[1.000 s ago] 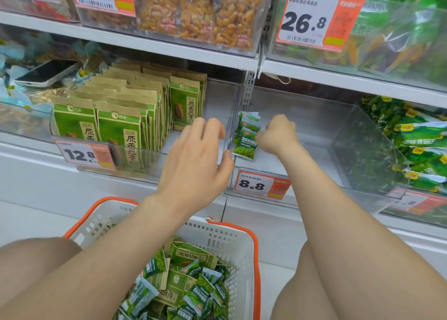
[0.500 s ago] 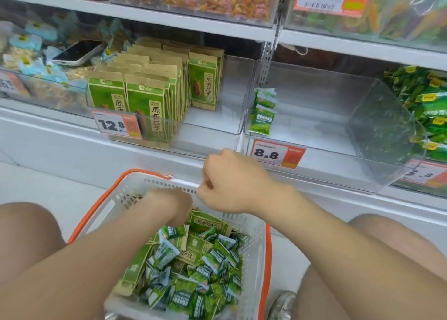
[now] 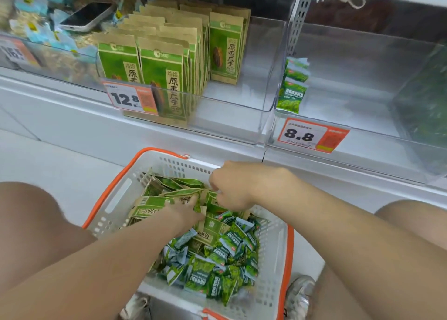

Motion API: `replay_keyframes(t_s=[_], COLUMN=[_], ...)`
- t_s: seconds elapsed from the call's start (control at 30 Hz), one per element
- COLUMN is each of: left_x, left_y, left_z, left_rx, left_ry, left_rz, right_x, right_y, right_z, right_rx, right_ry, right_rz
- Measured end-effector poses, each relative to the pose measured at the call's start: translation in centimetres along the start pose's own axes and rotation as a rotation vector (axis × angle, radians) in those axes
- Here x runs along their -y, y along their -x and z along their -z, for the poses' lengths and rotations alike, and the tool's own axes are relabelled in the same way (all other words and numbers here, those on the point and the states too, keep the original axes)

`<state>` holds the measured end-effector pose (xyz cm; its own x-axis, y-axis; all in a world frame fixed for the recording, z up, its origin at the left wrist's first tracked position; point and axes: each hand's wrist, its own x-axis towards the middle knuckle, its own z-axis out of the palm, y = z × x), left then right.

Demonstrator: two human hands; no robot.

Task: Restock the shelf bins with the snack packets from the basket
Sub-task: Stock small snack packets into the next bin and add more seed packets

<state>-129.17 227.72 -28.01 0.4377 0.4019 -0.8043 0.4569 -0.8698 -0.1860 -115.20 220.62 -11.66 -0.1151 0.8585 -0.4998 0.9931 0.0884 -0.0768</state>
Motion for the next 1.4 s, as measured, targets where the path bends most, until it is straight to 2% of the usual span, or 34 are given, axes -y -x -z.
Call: replay_keyframes(t_s=[0.2,0.4,0.6,0.7,0.77,0.9,1.03,1.13,1.2,1.3,1.4], left_x=[-0.2,1.1,1.7,1.0,0.5,-0.4,-1.4,-1.4,-1.2,-1.5,-2.1], left_y=[-1.1,-2.1,0.7,4.0,6.4,10.4,13.2,14.1,14.3,14.5,14.6], left_z=[0.7,1.4,5.9,8.6,10.0,11.7,12.9,13.5,13.9,14.5,15.3], left_rx=[-0.188,-0.279,-0.478,-0.454,-0.44,-0.5,-0.682,-0.822,-0.911,-0.966,-0.966], left_ry=[0.164,0.385,0.91,1.323,1.465,1.576,1.785,1.687,1.65,1.751,1.849], left_rz=[-0.051,-0.089,-0.184,-0.272,-0.323,-0.363,-0.546,-0.632,-0.625,-0.602,-0.633], right_x=[-0.5,-1.3,-1.8,-2.2,-2.5,-3.6,-4.6,-5.7,-6.6,-7.2,-7.6], right_y=[-1.0,-0.9,1.8,3.8,5.0,7.6,9.2,10.4,10.9,11.7,12.0], right_z=[0.1,0.6,2.5,3.0,3.3,4.2,5.2,5.9,6.1,6.5,6.9], right_rx=[0.037,0.052,0.073,0.048,-0.027,-0.267,-0.482,-0.563,-0.602,-0.615,-0.628], right_ry=[0.011,0.014,0.013,0.037,0.021,-0.134,-0.447,-0.602,-0.686,-0.953,-1.075], right_rz=[-0.001,-0.038,-0.068,-0.076,-0.1,-0.198,-0.202,-0.219,-0.23,-0.232,-0.268])
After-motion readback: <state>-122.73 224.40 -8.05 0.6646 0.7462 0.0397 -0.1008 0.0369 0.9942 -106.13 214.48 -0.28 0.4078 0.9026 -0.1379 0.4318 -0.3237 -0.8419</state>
